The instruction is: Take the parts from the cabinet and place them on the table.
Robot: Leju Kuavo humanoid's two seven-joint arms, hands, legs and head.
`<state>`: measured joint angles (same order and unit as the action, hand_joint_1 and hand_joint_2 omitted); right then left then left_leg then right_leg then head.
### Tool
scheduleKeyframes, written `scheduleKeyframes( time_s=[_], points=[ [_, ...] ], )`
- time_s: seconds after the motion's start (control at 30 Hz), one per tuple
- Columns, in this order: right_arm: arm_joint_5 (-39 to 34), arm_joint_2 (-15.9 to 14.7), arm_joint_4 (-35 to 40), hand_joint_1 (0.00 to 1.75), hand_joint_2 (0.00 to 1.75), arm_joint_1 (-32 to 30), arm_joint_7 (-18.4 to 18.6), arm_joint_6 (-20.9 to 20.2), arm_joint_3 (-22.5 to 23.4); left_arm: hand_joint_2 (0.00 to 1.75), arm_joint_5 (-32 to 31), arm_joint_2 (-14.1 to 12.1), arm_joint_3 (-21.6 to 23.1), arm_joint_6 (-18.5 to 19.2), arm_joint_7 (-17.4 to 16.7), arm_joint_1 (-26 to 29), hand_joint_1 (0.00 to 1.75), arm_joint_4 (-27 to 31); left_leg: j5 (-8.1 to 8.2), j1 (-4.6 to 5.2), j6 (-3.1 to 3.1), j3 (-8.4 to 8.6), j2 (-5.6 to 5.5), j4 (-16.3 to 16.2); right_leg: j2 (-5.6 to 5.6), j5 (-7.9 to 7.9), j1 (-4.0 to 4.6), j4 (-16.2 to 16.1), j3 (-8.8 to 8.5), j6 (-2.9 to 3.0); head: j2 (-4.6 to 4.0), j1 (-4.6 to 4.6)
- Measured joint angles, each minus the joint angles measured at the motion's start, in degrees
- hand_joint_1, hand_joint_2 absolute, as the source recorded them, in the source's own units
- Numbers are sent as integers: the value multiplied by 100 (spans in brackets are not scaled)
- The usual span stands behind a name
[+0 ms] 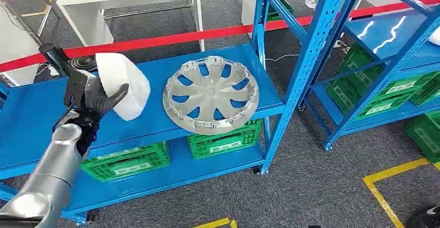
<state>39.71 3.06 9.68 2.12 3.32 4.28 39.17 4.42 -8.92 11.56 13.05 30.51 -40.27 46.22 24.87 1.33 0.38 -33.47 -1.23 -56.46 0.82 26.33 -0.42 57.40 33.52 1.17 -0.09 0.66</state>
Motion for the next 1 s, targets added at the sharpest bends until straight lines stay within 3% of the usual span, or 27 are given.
scheduleKeyframes(
  time_s=[0.2, 0.33, 0.77, 0.83, 1.0],
  points=[
    [0, 26, 0, 0, 0, -16, 9, 4, 107, 175, 631, 188, -33, 4, 0, 535, 175, 1766, 12, 1, 9, 0, 6, -1, 2, 10, 0, -1, 2, -10, 0, 0],
    [0, 37, 0, 0, 0, -13, 0, 2, 149, 175, 639, 218, -33, -11, -2, 727, 175, 2351, 14, 1, 8, 0, 5, 0, 1, 15, 0, -1, 1, -11, 0, 2],
    [22, 61, 0, 0, 0, -13, -33, 9, 153, 175, 823, 229, 18, 18, -2, 936, 175, 2717, 14, 1, 8, 0, 5, -1, 1, 16, -1, -1, -1, -11, 0, 2],
    [39, 61, 0, 0, 0, -14, -26, 2, 153, 175, 1040, 229, 17, 178, -44, 954, 175, 2744, 15, 1, 9, 0, 5, -1, 1, 16, -1, -1, -1, -11, 0, 2],
    [79, 61, 0, 0, 0, -13, -7, -13, 164, 175, 2304, 229, 20, 1164, -385, 1063, 175, 2866, 17, 1, 12, 0, 5, -1, 1, 17, -1, -1, 0, -12, 0, 2]
  ],
)
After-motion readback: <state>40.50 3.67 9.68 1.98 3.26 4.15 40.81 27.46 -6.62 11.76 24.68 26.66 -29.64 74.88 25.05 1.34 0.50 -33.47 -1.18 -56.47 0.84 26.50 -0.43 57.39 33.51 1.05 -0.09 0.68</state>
